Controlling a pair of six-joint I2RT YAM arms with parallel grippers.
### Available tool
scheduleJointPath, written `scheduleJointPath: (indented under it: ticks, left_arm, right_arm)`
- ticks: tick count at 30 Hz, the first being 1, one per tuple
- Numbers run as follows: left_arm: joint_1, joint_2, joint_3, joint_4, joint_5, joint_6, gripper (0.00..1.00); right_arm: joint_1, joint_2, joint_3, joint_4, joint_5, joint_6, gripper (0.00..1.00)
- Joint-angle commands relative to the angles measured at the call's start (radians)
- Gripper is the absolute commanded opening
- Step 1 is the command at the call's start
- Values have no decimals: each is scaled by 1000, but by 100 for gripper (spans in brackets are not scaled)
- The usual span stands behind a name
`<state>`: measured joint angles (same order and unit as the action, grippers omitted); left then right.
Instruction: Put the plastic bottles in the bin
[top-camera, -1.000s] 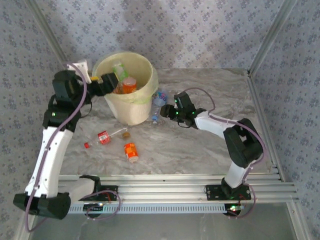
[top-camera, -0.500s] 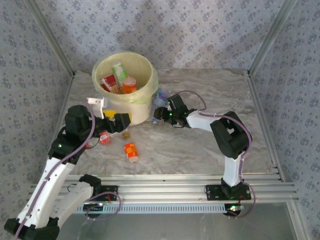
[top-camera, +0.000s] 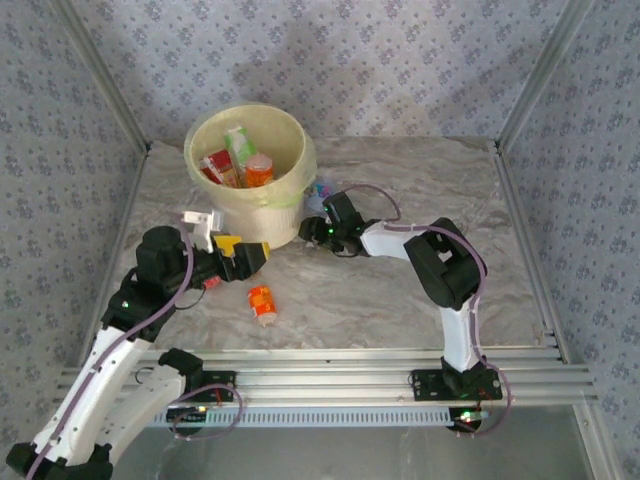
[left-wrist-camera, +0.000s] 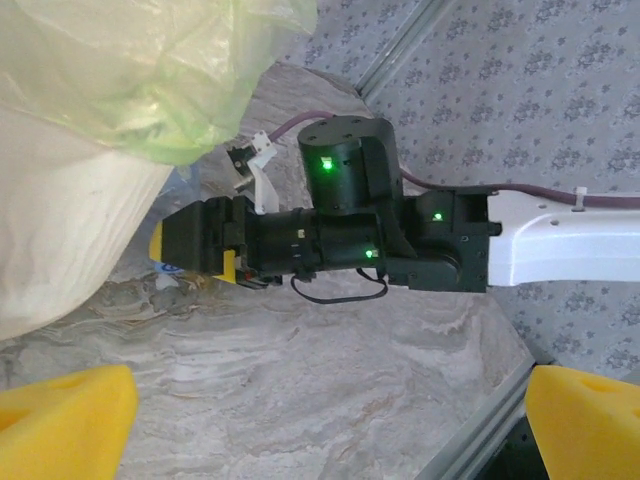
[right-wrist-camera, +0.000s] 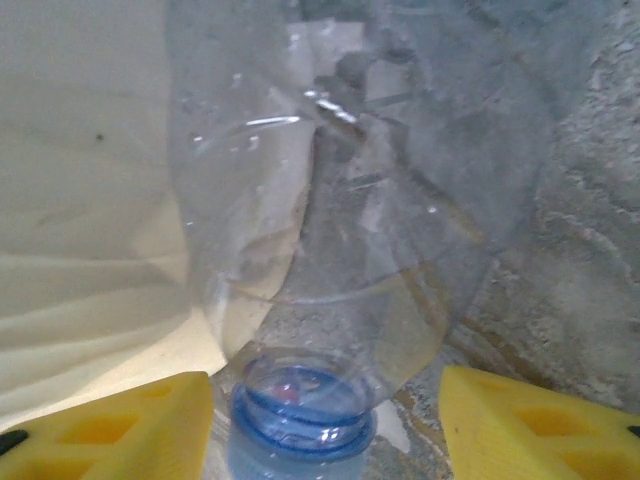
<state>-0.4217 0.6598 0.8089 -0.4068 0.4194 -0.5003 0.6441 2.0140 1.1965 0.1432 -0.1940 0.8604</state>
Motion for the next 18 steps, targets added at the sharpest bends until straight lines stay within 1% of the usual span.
scheduleJointPath:
  ticks: [1, 5, 6, 10, 15, 18]
  left_arm:
    - [-26, -17, -10, 40, -15, -30, 100]
    - [-63, -14, -25, 48, -48, -41, 100]
    - [-72, -14, -29, 52, -56, -44, 100]
    - [-107, -6, -45, 73, -78, -58, 100]
    - [-139, 15, -50, 89, -96, -62, 100]
    - [-158, 38, -54, 113, -97, -74, 100]
  right_arm:
    - [2, 15, 9, 7, 50, 41, 59]
    - [1, -2, 5, 2, 66, 41, 54]
    - [-2, -7, -31, 4, 70, 38, 52]
    - [-16, -19, -49, 21, 54, 21, 44]
    - [-22, -54, -71, 8, 59, -31, 35]
    - [-29, -95, -94, -6, 58, -70, 31]
